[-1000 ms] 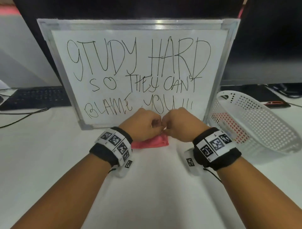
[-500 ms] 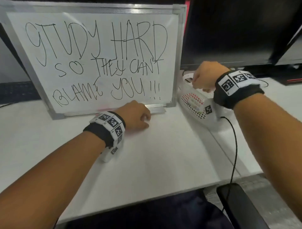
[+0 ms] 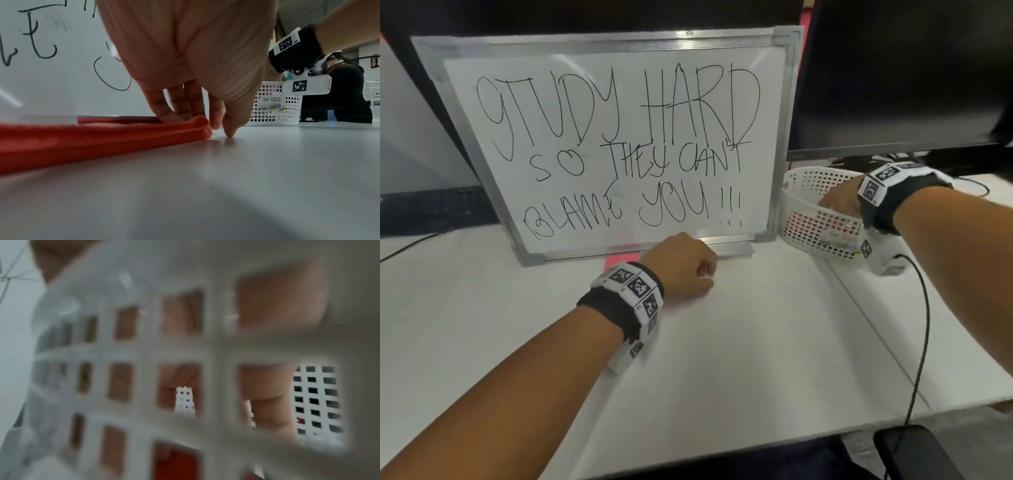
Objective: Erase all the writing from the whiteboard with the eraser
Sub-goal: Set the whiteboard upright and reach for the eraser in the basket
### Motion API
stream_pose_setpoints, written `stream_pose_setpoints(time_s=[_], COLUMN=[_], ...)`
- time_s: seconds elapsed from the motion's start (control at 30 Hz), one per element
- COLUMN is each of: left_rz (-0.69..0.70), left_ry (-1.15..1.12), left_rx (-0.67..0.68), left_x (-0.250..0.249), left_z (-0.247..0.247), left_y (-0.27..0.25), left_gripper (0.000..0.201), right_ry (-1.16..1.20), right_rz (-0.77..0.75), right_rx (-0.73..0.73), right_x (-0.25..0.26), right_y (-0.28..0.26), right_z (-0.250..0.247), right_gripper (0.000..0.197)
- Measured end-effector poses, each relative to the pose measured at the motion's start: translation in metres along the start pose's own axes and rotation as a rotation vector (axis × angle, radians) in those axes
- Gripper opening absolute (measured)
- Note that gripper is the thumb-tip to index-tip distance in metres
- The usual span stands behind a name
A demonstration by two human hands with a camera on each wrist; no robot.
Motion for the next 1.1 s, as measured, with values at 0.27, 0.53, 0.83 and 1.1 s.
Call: stream_pose_setpoints(time_s=[0.27, 0.53, 0.83, 1.1], left_rz=[0.032, -0.060, -0.406, -0.695], left_ry=[-0.009, -0.166, -0.299, -0.408], left_rx=[-0.085, -0.583, -1.119, -1.294], left_x=[0.001, 0.035, 0.119, 0.199], left_z=[-0.016, -0.076, -0.122, -0.119], left_y=[-0.004, -0.035, -0.113, -0.162], left_gripper=[0.007, 0.013, 0.016, 0.024], right_ry=[0.225, 0.606, 1.064, 0.671], right_rz=[0.071, 0.250, -0.102, -0.381], right_rx=[-0.123, -0.364, -0.656, -0.689], right_x=[-0.002, -0.036, 0.110, 0.248], right_y=[-0.026, -0.100, -0.150, -0.130], right_z=[-0.010, -0.095, -0.087, -0.092], right_gripper=[0.041, 0.051, 0.071, 0.066])
Point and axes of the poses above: each hand's wrist, its own y-axis towards the middle knuckle, its own z-axis out of the palm, x = y × z, the point moved 8 cm from there along y, towards the middle knuckle, and after that the axes turned 3 degrees about -x, right-handed, at the moved point
